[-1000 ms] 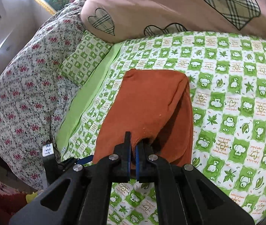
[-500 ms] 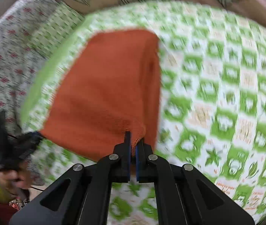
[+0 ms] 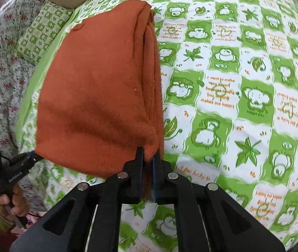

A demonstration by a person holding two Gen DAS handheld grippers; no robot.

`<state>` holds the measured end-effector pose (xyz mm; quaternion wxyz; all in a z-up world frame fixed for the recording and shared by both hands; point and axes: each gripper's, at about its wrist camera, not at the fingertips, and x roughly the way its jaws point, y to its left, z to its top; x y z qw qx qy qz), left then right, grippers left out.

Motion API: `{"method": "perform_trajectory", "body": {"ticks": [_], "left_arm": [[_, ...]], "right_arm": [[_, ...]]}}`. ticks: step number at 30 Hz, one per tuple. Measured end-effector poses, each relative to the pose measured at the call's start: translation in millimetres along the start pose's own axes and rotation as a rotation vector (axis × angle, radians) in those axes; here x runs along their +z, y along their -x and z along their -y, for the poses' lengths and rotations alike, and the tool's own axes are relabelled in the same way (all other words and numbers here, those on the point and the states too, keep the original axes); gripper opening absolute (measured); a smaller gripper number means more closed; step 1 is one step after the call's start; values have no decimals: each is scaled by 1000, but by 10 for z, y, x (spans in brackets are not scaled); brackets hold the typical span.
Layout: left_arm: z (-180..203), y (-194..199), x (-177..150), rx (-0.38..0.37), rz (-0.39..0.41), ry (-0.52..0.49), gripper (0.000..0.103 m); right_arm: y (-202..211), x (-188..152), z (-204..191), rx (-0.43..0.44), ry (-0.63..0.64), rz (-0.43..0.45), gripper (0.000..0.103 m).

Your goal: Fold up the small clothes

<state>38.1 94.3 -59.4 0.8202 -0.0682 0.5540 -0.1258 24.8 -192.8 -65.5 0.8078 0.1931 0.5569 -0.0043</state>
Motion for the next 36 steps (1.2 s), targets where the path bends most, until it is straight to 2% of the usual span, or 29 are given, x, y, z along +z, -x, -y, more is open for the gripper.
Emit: {"method": "perform_trajectory", "body": {"ticks": [2,6,12,13,15,16,17,18,19,21,23,26,28,29,30,34,36], "left_arm": [[-27,168,-2,-47,7,-24,18],[28,373,125,-116,55,-67,28],[210,166,458,-171,70,-104,31],[236,131,487,-181,65,-113,31],[275,12,559,-209,38,-133,32],[279,-41,563,-210,25,-140,32],[279,-117,555,-206,7,-147,32],[279,-187,532,-210,-14,-151,32],[278,-244,524,-212,-31,-155,31],[294,-299,495,-214,-44,-168,31],[326,-353,459,-217,-60,-176,31],[397,-433,439,-200,-63,-192,31],[427,-437,447,-190,-66,-196,31],[427,-435,453,-190,-69,-192,31],[396,-435,439,-192,-70,-187,31],[377,-428,433,-191,-65,-171,32],[360,-413,427,-186,-60,-164,32]], "right_arm": [[90,-12,45,17,-43,-1,24],[335,160,114,80,-126,83,25],[206,850,-57,99,-126,157,26],[167,931,-73,102,-127,159,28],[5,1134,-112,113,-146,143,42],[-102,1228,-104,109,-149,125,42],[-180,1274,-78,105,-148,108,36],[-255,1321,-64,95,-143,87,14],[-257,1341,-56,94,-135,84,14],[-111,1359,-72,92,-111,137,12],[-50,1364,-104,48,-78,166,11],[-296,1366,-49,-26,-55,133,11],[-371,1367,-14,-22,-75,143,12],[-352,1373,-23,-26,-84,147,19],[-300,1366,-23,-31,-92,155,25],[112,1175,-137,-56,-53,222,26],[253,991,-243,4,-21,222,26]]}}
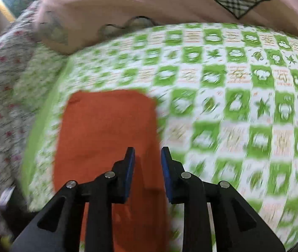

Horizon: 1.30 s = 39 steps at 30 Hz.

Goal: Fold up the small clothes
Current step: 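Open both grippers and release the folded sweater onto the sheet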

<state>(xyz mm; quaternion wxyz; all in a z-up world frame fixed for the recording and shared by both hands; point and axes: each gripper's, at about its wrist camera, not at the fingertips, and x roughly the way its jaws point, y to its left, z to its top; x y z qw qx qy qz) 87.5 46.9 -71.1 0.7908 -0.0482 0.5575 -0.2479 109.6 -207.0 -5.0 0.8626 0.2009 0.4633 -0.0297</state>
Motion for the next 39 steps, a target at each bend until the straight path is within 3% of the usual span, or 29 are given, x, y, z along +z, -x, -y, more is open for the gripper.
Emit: {"method": "perform_trajectory", "body": {"ticks": [4,5,7,9,11,17,21,25,28,31,39], "left_arm": [[10,29,2,9,1,1,34],[16,29,-2,15,0,-4,34],[47,6,-33,22,-4,-13,34],[81,-8,-49,33,-4,-24,34],[108,-12,-69,46,-4,-23,34],[100,81,-138,69,0,-9,36],[78,99,-177,78,-2,-12,37],[79,82,-181,85,-9,-21,38],[115,68,-202,110,-9,-46,38],[161,94,-239,129,-10,-48,43],[101,452,-431,174,36,3,62]], "right_arm": [[48,-442,-193,71,58,-87,26],[-18,-518,-197,43,64,-109,26],[-240,-660,-95,-54,71,-174,15],[-338,-717,39,-79,67,-145,5],[-345,-689,76,-89,55,-135,3],[-21,-660,9,-70,57,-122,7],[195,-855,-125,25,77,-127,7],[-109,-1148,65,-66,77,-240,2],[-118,-1142,200,-26,3,-218,0],[-30,-1101,114,-51,44,-217,0],[367,-1129,31,-10,-10,-141,4]]}}
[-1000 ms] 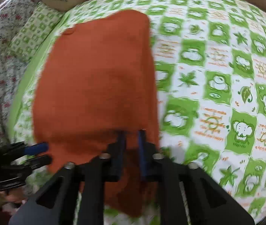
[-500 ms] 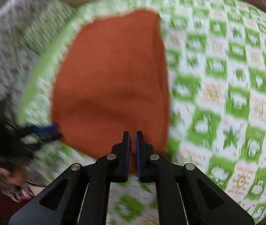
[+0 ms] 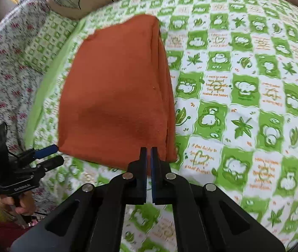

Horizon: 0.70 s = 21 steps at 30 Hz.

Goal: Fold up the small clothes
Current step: 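Open both grippers and release the folded sweater onto the sheet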

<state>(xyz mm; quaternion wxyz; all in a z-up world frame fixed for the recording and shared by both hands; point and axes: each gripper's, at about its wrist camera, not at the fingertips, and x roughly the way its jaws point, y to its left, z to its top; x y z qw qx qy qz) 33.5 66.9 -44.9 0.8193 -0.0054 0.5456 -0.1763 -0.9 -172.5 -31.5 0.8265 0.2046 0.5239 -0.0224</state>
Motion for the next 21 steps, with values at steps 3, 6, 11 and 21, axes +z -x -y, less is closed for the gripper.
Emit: {"method": "perform_trajectory", "body": {"ticks": [3,6,11,21], "left_arm": [[-62,116,-71,36,16,22,64],[-122,196,-89,61,28,44,71],[-189,239,43,64,39,88,79],[-272,181,640,105,85,109,85]], "right_arm": [[105,-58,-9,10,-9,21,4],[155,-100,-20,19,-25,37,4],[190,-89,-19,19,-42,46,4],[182,377,-83,-5,-28,136,53]]}}
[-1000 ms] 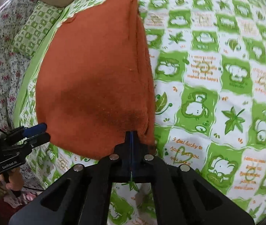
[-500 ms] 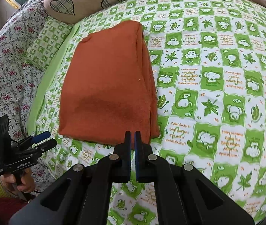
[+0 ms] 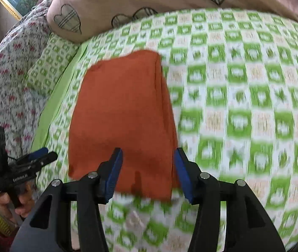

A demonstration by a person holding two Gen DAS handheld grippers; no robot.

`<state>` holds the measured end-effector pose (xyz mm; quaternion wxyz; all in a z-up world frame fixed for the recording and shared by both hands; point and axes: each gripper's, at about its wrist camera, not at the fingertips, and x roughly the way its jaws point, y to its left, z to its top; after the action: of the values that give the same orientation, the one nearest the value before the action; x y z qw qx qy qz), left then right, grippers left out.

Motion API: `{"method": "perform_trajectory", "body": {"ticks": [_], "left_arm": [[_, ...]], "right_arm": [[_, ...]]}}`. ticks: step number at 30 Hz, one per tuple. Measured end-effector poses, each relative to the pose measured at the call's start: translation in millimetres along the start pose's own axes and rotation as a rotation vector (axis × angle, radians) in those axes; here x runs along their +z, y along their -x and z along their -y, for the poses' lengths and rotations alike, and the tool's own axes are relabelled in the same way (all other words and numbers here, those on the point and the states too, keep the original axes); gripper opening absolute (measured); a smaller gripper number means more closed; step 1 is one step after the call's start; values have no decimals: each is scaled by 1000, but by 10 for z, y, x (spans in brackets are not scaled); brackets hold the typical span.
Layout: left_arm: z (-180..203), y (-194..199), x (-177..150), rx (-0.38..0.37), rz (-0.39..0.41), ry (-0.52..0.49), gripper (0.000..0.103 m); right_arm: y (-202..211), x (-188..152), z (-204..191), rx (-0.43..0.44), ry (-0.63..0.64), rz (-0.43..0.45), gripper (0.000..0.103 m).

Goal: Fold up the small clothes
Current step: 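Open both grippers and release the folded sweater onto the sheet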

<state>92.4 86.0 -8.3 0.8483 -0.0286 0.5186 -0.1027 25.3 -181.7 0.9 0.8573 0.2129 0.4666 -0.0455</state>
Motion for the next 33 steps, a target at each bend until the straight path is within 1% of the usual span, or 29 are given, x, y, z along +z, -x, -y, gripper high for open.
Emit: {"method": "perform_trajectory", "body": {"ticks": [2,4,6,7,11,12,13,14,15,16,17,19,22,24,28,31,32,33], "left_arm": [[-5,-63,120,-3,13,4,85],[-16,-135,238,12,31,2,85],[-46,-231,340,30,38,7,85],[-76,-301,399,38,33,14,85],[-216,-534,555,62,10,53,83],[-255,-582,580,55,3,68,82],[-286,-621,609,43,-5,81,80],[-298,-642,637,31,-8,87,74],[-282,-654,654,27,-4,78,73],[-254,-677,663,39,-2,62,73],[-210,-753,662,61,-18,38,73],[-169,-907,656,71,-62,19,73],[-193,-942,684,69,-63,38,73],[-176,-866,669,84,-49,22,73],[-142,-660,580,96,-25,7,72],[-99,-492,465,99,-12,0,73],[-75,-432,399,107,-9,-8,74],[-61,-368,330,116,-7,-16,74]], "right_arm": [[-103,192,-18,-4,-5,20,53],[-215,336,-25,-2,-7,22,48],[-372,489,-43,-19,0,20,39],[-486,580,-37,-44,0,15,38],[-846,805,111,-59,-72,-20,36],[-932,841,157,-50,-92,-34,29],[-1012,870,193,-25,-109,-54,19],[-1066,892,188,-4,-109,-74,16],[-1043,909,144,-29,-83,-64,14],[-1006,916,74,-64,-42,-50,14],[-1008,910,38,-85,-22,-52,14],[-1105,895,44,-121,-7,-69,14],[-1169,907,78,-128,-18,-66,14],[-1097,918,63,-119,-21,-60,15],[-783,840,98,-78,-67,-28,18],[-475,659,83,-39,-73,-4,20],[-426,603,57,-28,-67,-3,25],[-350,513,16,-16,-56,-3,34]]}}
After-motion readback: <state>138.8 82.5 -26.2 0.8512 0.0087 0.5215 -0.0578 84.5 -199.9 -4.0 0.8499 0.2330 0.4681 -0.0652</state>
